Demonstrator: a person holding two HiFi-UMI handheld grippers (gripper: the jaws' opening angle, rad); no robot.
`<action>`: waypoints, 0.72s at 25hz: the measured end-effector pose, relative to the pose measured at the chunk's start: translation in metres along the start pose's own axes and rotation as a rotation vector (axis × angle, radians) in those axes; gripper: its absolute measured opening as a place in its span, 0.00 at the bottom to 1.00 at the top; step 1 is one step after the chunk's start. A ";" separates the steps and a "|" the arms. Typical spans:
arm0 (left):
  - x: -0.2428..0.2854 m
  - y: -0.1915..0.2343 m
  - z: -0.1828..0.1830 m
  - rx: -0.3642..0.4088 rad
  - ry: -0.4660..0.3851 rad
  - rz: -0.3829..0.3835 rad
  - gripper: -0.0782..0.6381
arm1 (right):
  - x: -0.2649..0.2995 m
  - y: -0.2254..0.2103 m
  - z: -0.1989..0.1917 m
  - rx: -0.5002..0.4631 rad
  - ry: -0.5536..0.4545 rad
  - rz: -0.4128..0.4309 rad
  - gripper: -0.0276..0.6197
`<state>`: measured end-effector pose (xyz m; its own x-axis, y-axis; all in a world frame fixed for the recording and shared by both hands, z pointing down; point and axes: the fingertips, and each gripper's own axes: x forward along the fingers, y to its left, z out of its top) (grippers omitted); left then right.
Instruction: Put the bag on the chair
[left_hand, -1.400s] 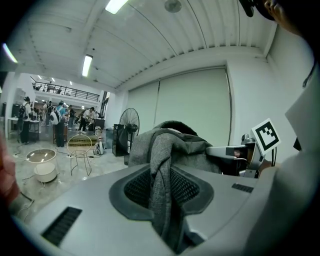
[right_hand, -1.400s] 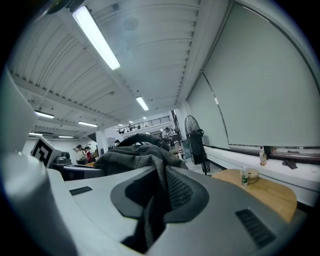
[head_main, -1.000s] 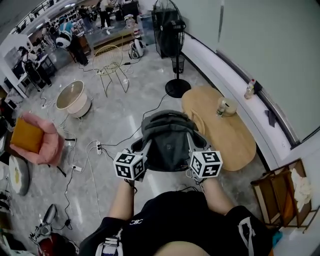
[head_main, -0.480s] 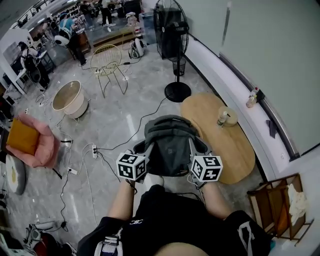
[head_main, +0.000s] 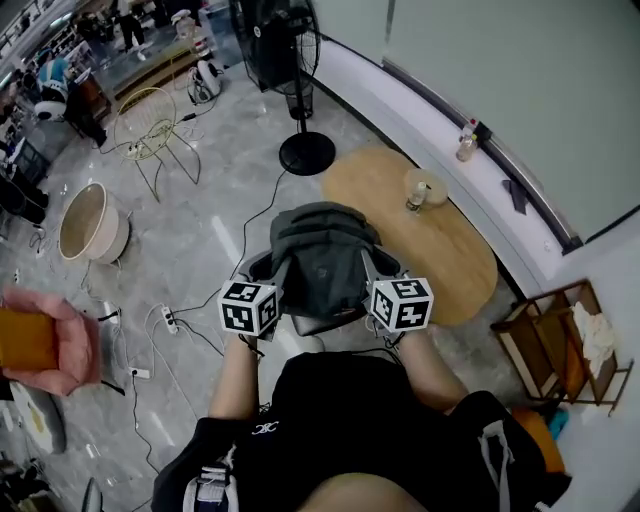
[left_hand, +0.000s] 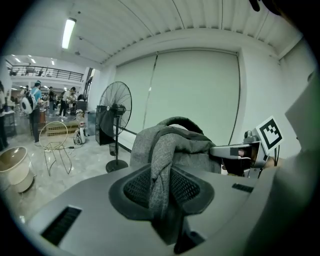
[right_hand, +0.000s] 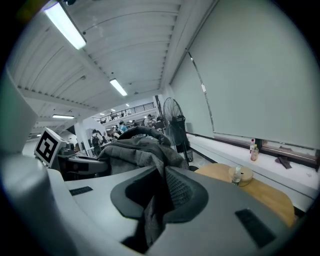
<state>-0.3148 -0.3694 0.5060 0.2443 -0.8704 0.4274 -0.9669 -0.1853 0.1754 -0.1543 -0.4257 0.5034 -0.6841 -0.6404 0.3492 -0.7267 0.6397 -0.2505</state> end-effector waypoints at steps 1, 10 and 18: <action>0.010 0.004 0.000 0.009 0.011 -0.013 0.25 | 0.005 -0.005 -0.003 0.003 0.008 -0.015 0.13; 0.097 0.040 -0.002 0.063 0.129 -0.135 0.26 | 0.048 -0.036 -0.027 0.073 0.083 -0.133 0.13; 0.159 0.047 -0.022 0.156 0.269 -0.282 0.26 | 0.065 -0.058 -0.063 0.212 0.134 -0.253 0.12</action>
<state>-0.3200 -0.5066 0.6023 0.4916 -0.6294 0.6018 -0.8538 -0.4844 0.1908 -0.1524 -0.4772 0.5977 -0.4768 -0.6966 0.5362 -0.8785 0.3564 -0.3182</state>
